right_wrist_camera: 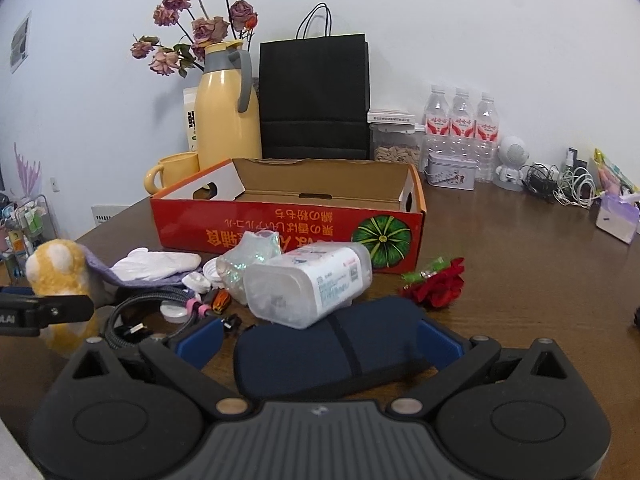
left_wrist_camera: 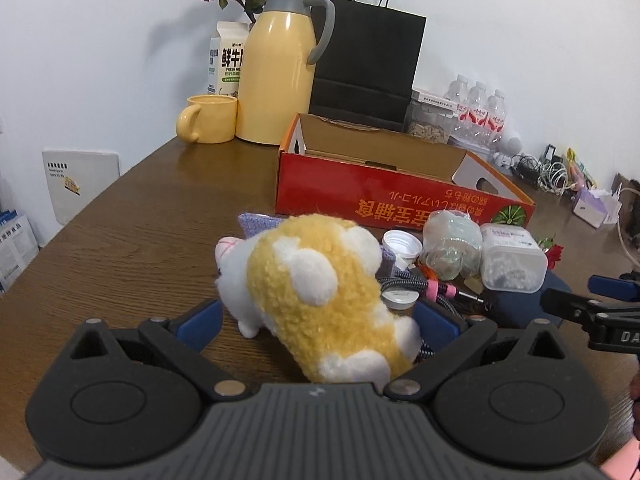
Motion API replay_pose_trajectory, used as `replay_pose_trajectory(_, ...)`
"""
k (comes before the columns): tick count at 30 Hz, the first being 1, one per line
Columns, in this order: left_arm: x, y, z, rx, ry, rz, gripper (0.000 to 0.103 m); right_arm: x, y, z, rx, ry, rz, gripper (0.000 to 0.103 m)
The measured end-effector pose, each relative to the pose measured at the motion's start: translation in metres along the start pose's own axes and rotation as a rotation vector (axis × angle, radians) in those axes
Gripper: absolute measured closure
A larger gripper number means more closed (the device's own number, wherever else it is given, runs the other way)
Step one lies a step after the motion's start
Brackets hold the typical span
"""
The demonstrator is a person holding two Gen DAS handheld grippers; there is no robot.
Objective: Organize objects
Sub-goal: 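Grasp the yellow plush toy with the left gripper while the right gripper grasps the white plastic container, then carry the plush toy and container into the cardboard box while both grippers open to release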
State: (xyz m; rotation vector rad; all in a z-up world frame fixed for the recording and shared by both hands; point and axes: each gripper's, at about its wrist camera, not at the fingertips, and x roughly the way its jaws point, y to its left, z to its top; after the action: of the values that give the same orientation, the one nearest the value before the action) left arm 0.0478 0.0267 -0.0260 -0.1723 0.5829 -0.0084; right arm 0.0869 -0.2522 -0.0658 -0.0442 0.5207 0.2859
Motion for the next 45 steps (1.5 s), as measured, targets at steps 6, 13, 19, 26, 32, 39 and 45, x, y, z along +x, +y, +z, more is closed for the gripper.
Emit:
replay_pose_trajectory(6,0.005,0.005,0.005,-0.056,0.012,-0.073,0.014,0.017,0.0,0.007,-0.014,0.008,0.007,0.0)
replay_pose_trajectory(13,0.004,0.007,0.008,-0.079,0.011,-0.059,0.047,0.038,0.003,0.021,-0.075,0.013,0.006,0.0)
replay_pose_trajectory(19,0.0,0.009,0.008,-0.074,0.011,-0.051,0.049,0.064,-0.002,0.036,-0.175,0.039,0.057,0.0)
replay_pose_trajectory(26,-0.004,0.006,0.007,-0.063,0.009,-0.049,0.05,0.094,-0.02,0.047,-0.197,0.11,0.209,0.0)
replay_pose_trajectory(32,-0.012,0.007,0.005,-0.053,0.002,-0.049,0.051,0.089,-0.023,0.042,-0.175,0.107,0.239,0.012)
replay_pose_trajectory(39,-0.027,0.006,0.003,-0.038,-0.019,-0.051,0.051,0.06,-0.013,0.033,-0.182,0.043,0.179,0.015)
replay_pose_trajectory(45,-0.049,0.003,0.011,-0.006,-0.083,-0.05,0.051,0.036,-0.011,0.034,-0.145,-0.018,0.154,0.016)
